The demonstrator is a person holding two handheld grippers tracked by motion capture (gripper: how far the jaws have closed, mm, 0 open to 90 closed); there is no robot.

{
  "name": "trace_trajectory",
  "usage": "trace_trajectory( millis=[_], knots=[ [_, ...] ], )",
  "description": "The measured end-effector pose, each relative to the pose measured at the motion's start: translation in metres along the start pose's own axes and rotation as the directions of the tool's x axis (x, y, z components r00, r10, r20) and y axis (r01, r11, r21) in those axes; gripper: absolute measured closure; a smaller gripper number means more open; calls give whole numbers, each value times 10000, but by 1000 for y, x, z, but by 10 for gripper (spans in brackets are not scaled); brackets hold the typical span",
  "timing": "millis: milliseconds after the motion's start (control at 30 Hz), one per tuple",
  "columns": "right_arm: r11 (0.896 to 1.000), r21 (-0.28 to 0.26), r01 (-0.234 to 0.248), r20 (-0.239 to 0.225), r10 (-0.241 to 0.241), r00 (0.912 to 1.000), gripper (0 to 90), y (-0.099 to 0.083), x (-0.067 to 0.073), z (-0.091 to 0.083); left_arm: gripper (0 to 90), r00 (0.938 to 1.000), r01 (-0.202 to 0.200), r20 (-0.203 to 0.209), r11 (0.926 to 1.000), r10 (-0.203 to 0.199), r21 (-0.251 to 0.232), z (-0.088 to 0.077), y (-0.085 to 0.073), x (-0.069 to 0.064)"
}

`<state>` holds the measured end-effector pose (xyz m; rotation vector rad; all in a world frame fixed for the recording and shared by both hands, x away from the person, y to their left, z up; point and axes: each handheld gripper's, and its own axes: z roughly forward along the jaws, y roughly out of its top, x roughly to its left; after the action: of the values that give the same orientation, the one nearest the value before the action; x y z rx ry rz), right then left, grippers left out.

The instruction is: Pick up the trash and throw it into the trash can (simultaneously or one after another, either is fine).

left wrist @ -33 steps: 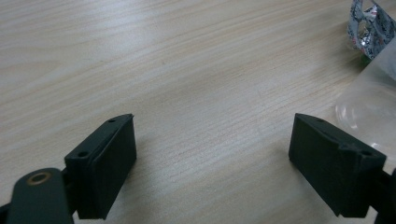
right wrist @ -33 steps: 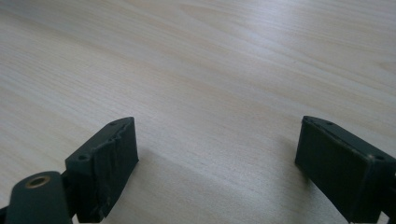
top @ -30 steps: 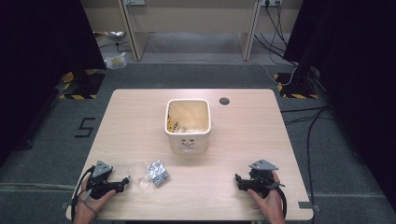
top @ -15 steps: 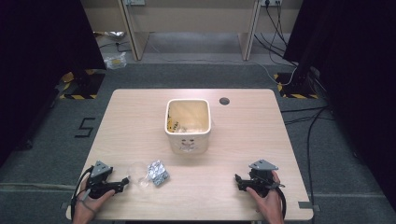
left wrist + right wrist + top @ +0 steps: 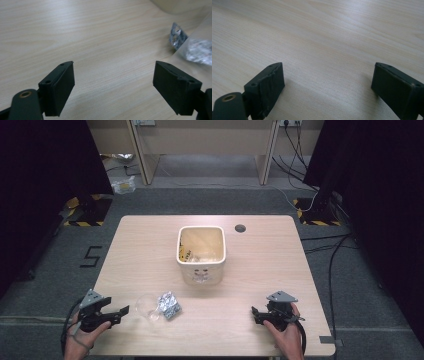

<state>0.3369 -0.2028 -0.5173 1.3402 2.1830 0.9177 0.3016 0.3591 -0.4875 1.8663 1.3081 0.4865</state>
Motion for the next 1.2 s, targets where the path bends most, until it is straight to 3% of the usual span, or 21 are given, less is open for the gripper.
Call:
trace_trajectory(
  millis=[133,467,733,900,1200],
  knots=[
    [10000,1,0,3,0,10000,112,0,0,0,170,9999,39,138,9997,-36,-226,-8,6,-4],
    [10000,36,-36,4,36,10000,108,0,0,0,170,9985,-282,453,9990,298,-354,-12,19,-15],
    [10000,55,-24,-2,24,10000,102,1,-1,0,168,9937,-673,843,9947,738,-773,-18,44,-34],
    [10000,61,-26,-1,26,10000,103,1,-1,0,168,9895,-859,1101,9938,934,-709,-13,56,-45],
    [10000,46,-26,1,26,10000,102,1,-1,1,235,9842,-1043,1408,9942,1072,-279,3,56,-54]
  ],
)
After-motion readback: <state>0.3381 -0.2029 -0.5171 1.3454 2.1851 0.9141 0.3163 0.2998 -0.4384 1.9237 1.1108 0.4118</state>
